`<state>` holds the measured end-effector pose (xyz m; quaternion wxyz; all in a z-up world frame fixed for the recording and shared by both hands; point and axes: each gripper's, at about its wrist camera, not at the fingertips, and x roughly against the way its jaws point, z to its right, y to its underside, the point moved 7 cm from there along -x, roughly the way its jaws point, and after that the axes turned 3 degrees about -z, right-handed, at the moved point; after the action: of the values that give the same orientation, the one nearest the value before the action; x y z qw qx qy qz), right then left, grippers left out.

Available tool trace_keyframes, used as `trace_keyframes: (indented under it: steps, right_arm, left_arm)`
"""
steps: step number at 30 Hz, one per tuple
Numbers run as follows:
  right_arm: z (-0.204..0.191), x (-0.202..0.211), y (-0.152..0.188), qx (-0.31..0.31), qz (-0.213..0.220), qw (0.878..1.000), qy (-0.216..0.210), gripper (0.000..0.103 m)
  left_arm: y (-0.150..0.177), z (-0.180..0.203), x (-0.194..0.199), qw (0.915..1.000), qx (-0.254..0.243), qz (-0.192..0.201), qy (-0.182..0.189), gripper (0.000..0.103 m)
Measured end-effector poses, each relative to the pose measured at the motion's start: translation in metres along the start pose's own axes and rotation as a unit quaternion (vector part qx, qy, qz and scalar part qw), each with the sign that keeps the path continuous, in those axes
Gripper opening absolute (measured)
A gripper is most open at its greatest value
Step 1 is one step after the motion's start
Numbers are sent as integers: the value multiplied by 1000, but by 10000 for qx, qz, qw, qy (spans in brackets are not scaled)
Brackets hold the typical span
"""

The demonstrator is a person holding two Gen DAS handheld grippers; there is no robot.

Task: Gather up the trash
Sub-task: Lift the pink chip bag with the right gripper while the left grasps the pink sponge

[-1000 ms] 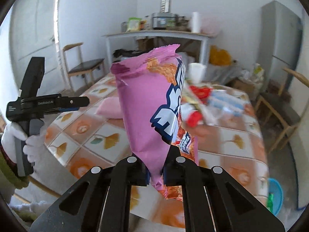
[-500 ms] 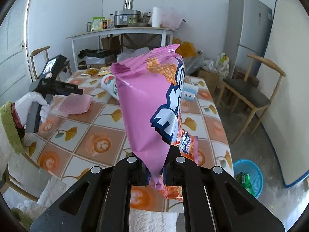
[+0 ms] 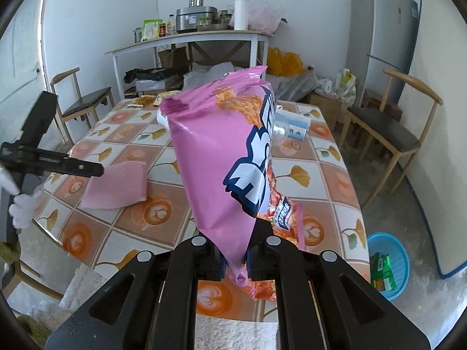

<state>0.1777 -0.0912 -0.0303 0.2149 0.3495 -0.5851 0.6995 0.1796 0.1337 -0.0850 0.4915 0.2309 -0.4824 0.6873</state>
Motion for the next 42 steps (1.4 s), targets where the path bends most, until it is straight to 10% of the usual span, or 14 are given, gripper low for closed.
trace_keyframes:
  steps: [5,18,31,42]
  right_arm:
    - [1,-1,1,-56,-32,10000,-45,9]
    - [6,-3,3,-119,-48,9999,-32,9]
    - [4,-8,5,-255,-102,9994,-207,12]
    - [-18,-37,25,309,-415,9987,34,37]
  left_arm:
    - [-16,13,0,9974,-528,342,-350,80]
    - [7,35,-29,9989,-269,-230,319,83]
    - [14,66,-54,9833,-1265,-100,-1301,87]
    - [16,55,-58,9869,-929,11,-1318,83]
